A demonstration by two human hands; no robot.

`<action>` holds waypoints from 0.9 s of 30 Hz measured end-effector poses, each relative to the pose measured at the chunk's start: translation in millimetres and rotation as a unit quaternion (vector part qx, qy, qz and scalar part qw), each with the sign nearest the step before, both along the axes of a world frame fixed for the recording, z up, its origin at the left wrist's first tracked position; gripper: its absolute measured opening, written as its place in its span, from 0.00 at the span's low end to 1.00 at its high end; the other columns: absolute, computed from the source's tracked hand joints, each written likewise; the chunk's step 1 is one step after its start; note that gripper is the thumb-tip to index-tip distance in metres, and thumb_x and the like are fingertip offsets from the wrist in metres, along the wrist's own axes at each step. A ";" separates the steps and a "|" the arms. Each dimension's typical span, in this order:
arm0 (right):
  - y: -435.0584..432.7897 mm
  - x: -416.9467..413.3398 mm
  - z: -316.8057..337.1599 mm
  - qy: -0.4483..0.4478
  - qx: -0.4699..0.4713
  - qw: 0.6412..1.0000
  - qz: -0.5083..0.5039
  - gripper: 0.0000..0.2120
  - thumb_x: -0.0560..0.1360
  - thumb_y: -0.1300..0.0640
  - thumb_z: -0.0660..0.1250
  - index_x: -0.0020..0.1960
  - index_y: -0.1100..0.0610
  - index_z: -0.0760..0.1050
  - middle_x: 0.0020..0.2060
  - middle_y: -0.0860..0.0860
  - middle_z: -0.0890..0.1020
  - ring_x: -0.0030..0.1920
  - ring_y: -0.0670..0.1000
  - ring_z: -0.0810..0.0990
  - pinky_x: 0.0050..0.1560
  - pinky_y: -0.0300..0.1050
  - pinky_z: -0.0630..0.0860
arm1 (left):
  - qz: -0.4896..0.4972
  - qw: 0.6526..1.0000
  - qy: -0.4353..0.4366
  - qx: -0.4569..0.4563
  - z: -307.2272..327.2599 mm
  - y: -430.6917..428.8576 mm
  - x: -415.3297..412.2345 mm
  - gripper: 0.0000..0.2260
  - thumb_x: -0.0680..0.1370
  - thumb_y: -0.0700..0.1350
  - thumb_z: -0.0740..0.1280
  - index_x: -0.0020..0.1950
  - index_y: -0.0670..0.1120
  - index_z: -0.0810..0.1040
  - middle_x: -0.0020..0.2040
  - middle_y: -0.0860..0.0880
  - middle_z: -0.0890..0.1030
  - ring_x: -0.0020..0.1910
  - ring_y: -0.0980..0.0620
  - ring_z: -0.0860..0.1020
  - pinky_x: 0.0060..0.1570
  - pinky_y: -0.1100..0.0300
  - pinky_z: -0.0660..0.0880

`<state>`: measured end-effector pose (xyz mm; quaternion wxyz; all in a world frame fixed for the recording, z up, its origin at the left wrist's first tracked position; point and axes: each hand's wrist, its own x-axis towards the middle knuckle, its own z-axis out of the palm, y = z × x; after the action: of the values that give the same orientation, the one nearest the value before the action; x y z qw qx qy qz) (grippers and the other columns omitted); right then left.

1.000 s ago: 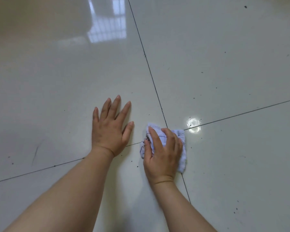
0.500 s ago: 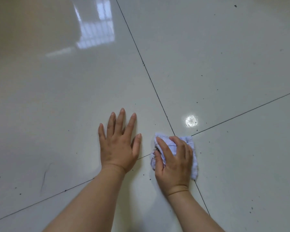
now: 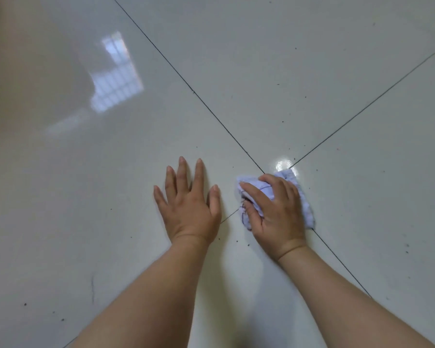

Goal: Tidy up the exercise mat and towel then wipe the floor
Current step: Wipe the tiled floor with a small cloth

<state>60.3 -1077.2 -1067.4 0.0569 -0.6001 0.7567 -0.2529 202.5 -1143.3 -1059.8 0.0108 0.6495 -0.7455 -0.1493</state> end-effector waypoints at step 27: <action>206.9 76.2 7.8 -0.033 0.026 0.990 0.137 0.14 0.69 0.47 0.65 0.55 0.44 0.74 0.55 0.52 0.76 0.58 0.52 0.69 0.61 0.53 0.61 | -0.094 0.991 -0.051 0.082 32.9 183.6 116.2 0.26 0.80 0.56 0.49 0.77 0.53 0.45 0.78 0.51 0.42 0.76 0.51 0.43 0.72 0.45 0.49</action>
<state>136.4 -870.3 -1059.6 0.1315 -0.6881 0.6710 -0.2429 318.6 -959.7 -1026.9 -0.0944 0.5821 -0.7880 -0.1771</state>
